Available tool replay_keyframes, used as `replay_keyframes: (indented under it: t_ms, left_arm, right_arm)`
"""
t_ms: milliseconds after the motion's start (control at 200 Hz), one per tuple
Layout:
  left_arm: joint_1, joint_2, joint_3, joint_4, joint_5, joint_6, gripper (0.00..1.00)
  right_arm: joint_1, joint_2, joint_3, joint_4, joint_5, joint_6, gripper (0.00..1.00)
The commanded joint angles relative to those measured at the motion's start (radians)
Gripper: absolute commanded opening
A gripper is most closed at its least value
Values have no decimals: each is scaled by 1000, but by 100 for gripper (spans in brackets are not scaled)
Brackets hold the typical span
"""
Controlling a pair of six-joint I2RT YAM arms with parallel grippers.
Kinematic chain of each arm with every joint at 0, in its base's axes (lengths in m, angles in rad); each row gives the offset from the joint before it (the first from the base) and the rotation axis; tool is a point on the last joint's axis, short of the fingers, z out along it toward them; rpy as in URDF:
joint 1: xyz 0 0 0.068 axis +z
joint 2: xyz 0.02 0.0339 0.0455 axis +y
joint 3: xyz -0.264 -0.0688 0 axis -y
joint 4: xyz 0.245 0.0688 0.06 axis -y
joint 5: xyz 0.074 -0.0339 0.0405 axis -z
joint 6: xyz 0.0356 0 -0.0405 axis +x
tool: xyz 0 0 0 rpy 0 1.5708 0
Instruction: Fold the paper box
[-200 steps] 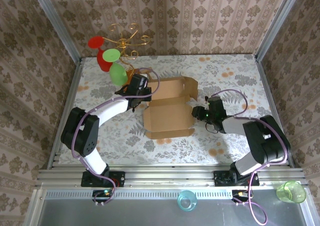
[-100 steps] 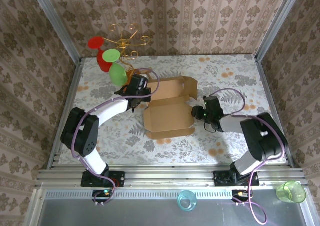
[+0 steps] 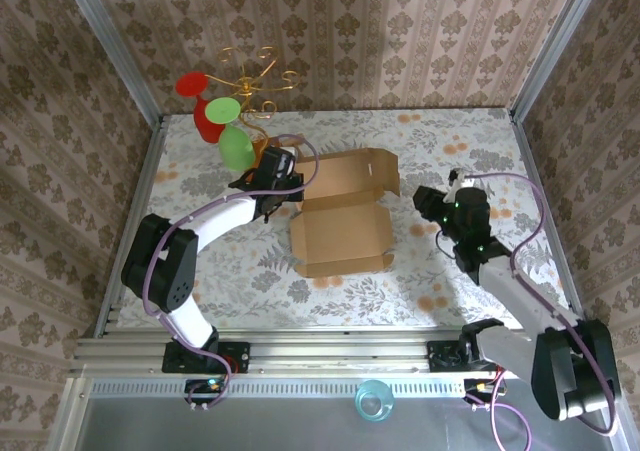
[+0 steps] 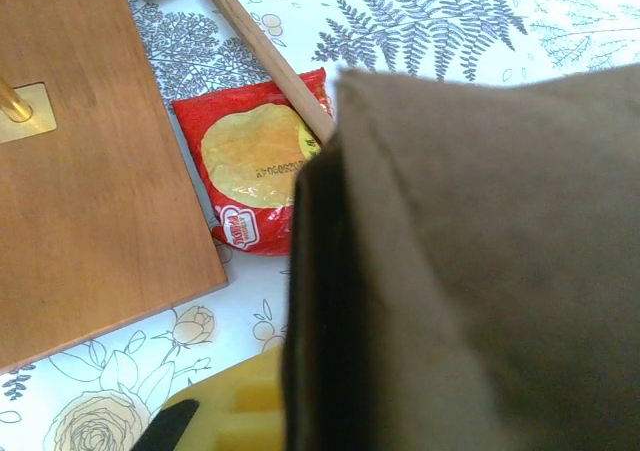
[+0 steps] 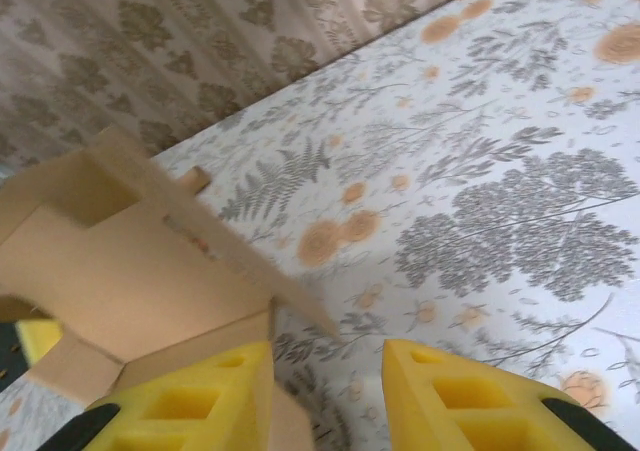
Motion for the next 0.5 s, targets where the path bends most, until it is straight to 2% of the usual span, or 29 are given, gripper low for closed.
replay_keyframes:
  t_ms: [0, 150, 275, 380, 495]
  left_arm:
    - [8, -25, 0, 18, 24, 14, 0]
    - [7, -24, 0, 22, 31, 14, 0]
    - [7, -13, 7, 21, 37, 16, 0]
    - [8, -3, 18, 16, 38, 21, 0]
    - [8, 4, 28, 15, 35, 24, 0]
  right_arm:
    - [-63, 156, 127, -3, -116, 2, 34]
    - [-76, 383, 284, 25, -216, -40, 34]
    - [-82, 517, 339, 121, -382, -56, 35]
    - [-75, 545, 329, 190, -491, -74, 34]
    - [-66, 503, 277, 209, -507, -101, 33]
